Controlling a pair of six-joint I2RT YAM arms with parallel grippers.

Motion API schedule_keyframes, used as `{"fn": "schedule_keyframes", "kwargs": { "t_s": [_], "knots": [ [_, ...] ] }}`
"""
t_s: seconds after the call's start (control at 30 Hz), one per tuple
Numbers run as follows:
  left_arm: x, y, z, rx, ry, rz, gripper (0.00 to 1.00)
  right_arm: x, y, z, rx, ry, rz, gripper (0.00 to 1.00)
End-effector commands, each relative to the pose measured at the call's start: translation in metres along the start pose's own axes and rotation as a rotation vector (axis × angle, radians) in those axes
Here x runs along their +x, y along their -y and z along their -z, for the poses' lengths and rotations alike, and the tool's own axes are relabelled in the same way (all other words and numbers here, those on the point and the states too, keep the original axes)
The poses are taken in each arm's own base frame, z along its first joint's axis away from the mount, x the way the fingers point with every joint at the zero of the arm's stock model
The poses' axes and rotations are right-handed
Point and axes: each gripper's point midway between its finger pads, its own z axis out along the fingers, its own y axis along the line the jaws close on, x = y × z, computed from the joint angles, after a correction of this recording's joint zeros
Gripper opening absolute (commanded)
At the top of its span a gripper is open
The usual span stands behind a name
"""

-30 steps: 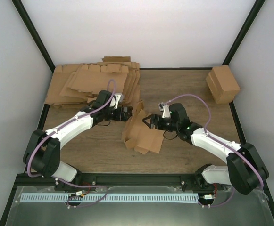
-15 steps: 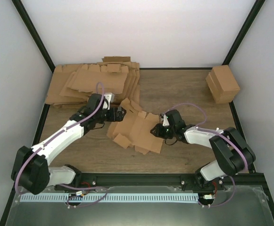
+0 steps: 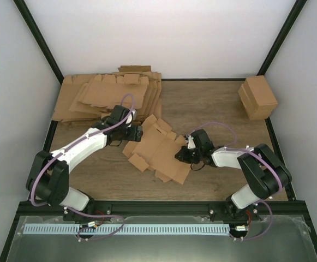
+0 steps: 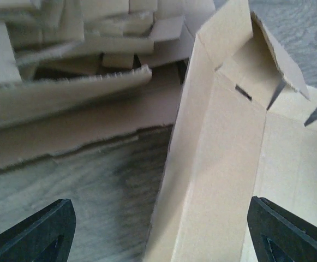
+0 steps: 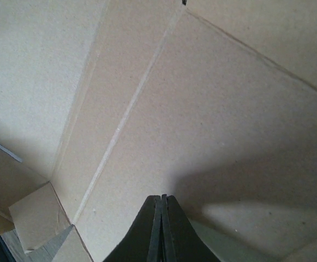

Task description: Fold the paper box

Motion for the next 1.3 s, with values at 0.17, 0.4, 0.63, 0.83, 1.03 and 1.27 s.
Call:
{"fn": "schedule_keyframes", "kwargs": {
  "t_s": [0.17, 0.4, 0.63, 0.83, 1.03, 1.27],
  "knots": [
    [-0.027, 0.003, -0.027, -0.031, -0.041, -0.107, 0.89, -0.005, -0.003, 0.003, -0.007, 0.008, 0.042, 0.01],
    [-0.019, 0.011, -0.050, 0.024, -0.097, -0.089, 0.73, -0.006, -0.007, 0.004, -0.017, 0.005, 0.049, 0.01],
    [-0.010, 0.022, -0.053, 0.044, -0.136, -0.116, 0.35, -0.001, -0.004, 0.002, -0.016, -0.006, 0.049, 0.01],
    [-0.021, 0.035, -0.030, -0.105, -0.067, -0.248, 0.07, 0.001, -0.007, 0.004, -0.038, -0.008, 0.052, 0.01],
    [-0.030, 0.047, -0.004, -0.209, -0.002, -0.387, 0.04, -0.004, -0.020, 0.015, -0.072, 0.026, 0.096, 0.01],
    [-0.024, 0.051, 0.003, -0.317, -0.026, -0.545, 0.04, -0.012, -0.027, 0.037, -0.067, 0.119, 0.143, 0.04]
  ]
}}
